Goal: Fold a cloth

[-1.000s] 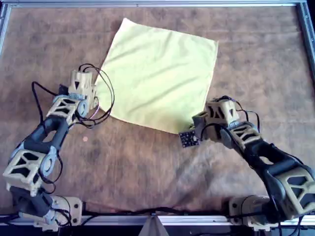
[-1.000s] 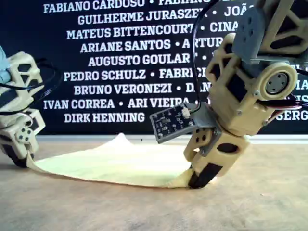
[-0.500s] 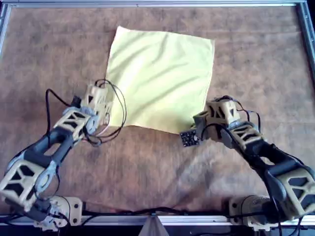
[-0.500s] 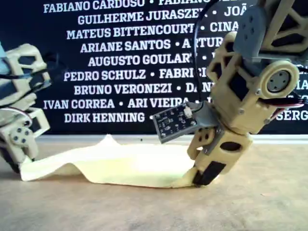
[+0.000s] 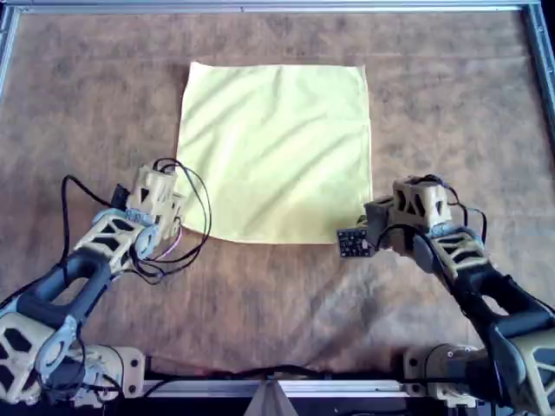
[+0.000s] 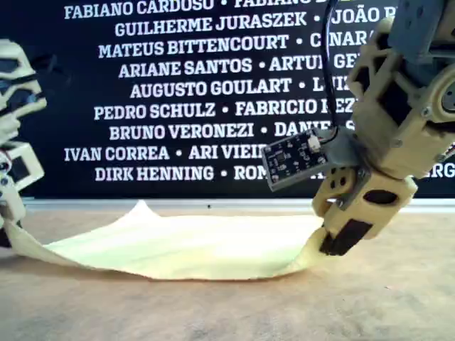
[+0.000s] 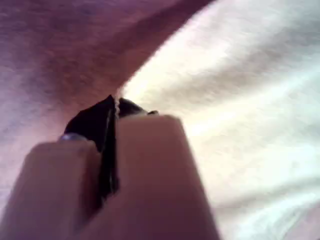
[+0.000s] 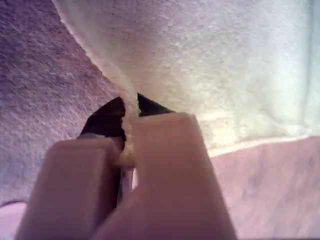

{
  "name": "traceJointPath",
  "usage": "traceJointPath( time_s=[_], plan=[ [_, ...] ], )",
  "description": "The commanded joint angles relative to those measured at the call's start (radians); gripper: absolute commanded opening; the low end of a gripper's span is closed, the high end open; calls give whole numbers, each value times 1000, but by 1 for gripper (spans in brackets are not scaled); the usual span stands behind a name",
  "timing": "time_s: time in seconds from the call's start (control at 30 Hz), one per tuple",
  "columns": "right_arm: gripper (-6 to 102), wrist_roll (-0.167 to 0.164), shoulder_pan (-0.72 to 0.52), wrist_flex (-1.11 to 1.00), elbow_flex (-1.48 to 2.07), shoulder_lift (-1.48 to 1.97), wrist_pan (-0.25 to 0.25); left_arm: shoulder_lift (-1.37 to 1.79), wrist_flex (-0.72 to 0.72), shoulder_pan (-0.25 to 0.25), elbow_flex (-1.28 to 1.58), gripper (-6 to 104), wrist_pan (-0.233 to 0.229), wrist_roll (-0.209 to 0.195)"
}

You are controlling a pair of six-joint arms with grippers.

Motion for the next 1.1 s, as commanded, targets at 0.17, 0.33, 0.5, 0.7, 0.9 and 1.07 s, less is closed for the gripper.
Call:
traceJointPath(
  time_s=[0.17,0.33,0.5,0.7,0.9,1.07],
  plan=[
    [-2,-2,-81,15,15,126,-5,86,0,-23,-11,-1,-11,3],
    [-2,-2,-104,-2,0,104,-6,83,-2,-23,-15,-1,-9,3],
    [-2,-2,-91,-9,-43,100,-6,69,-23,-12,-38,-1,3,3],
    [-2,-2,-104,-133,-160,48,-5,49,-60,-5,-196,-1,-12,2],
    [-2,0,-106,-342,-287,-103,-5,-135,-183,72,-410,-1,-8,2],
    [-2,-2,-104,-491,-466,-336,-5,-322,-202,106,-614,-1,2,2]
  ],
)
